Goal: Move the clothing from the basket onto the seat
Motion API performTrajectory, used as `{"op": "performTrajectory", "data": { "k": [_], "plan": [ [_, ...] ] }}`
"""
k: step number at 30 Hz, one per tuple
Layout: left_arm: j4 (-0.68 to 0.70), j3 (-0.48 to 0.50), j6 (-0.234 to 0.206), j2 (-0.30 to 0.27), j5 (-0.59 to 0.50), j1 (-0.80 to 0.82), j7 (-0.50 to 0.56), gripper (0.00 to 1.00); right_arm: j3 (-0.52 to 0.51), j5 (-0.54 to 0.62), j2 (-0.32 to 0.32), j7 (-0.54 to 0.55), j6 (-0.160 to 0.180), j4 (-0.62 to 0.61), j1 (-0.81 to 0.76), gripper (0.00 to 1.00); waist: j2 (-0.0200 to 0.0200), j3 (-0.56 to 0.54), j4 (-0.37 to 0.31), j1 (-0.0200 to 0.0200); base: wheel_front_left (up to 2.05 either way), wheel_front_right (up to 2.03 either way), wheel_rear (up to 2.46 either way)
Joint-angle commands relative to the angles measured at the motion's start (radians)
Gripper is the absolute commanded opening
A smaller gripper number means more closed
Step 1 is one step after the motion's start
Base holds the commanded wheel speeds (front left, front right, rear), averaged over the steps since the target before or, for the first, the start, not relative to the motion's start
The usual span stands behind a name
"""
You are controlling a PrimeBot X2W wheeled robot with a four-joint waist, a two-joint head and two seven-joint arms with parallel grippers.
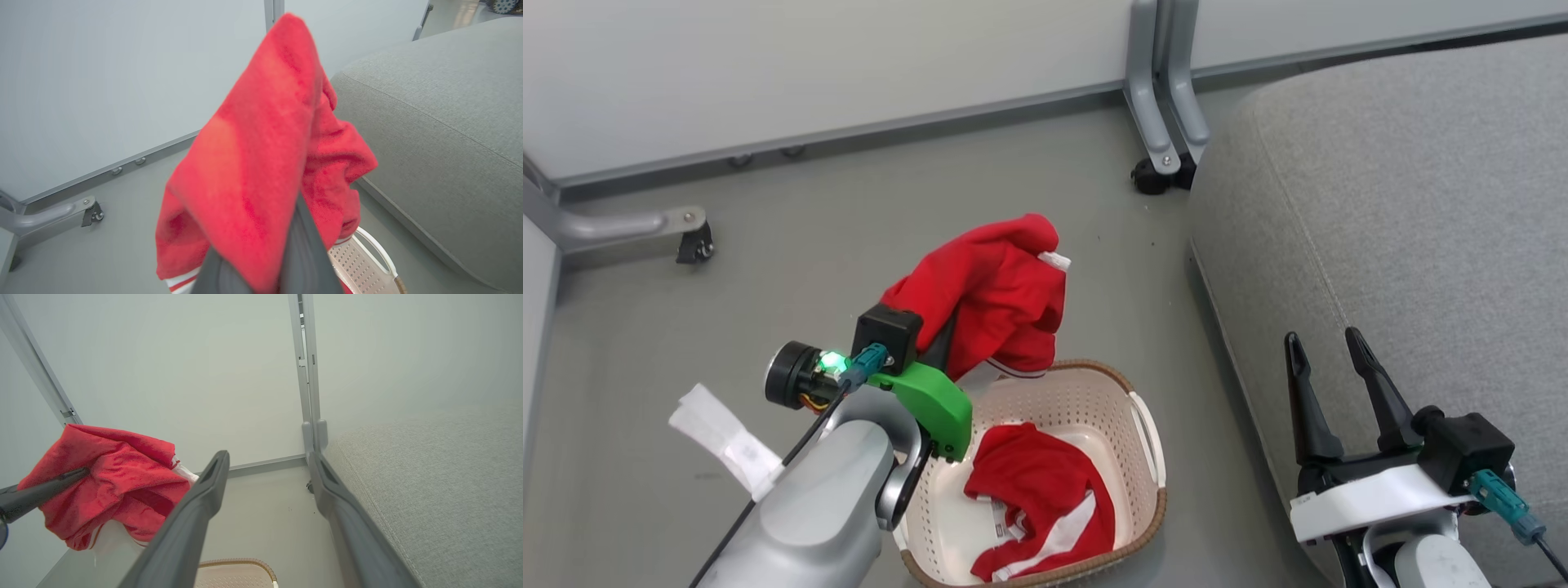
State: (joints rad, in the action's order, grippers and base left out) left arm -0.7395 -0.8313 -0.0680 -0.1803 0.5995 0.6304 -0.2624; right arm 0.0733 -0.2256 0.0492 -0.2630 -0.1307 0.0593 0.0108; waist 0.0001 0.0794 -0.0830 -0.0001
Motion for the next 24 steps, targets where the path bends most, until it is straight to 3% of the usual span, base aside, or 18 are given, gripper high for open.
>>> {"op": "performTrajectory", "data": {
  "k": [1,6,13,24],
  "plan": [
    [0.059,0.043,-0.013,-0.01,-0.038,-0.034,-0.003,0.0,-0.002,0.006,0.002,-0.003,0.0,-0.003,-0.016,1.0,-0.0001,-0.043,0.011,0.0001,0.0,0.0,0.0],
    [0.254,0.19,-0.002,-0.012,-0.141,-0.113,-0.003,0.0,0.002,0.011,0.002,-0.003,0.0,-0.011,-0.031,1.0,-0.0001,-0.065,0.015,0.0001,0.0,0.0,0.0],
    [0.457,0.352,0.053,0.039,-0.264,-0.188,-0.003,0.0,0.004,0.012,0.002,-0.003,0.0,-0.024,-0.049,1.0,-0.0001,-0.09,0.032,0.0001,0.0,0.0,0.0],
    [0.624,0.471,0.143,0.113,-0.365,-0.258,-0.002,0.0,0.011,0.014,0.002,-0.003,0.0,-0.034,-0.057,1.0,-0.0001,-0.114,0.034,0.0001,0.0,0.0,0.0]
  ]
}}
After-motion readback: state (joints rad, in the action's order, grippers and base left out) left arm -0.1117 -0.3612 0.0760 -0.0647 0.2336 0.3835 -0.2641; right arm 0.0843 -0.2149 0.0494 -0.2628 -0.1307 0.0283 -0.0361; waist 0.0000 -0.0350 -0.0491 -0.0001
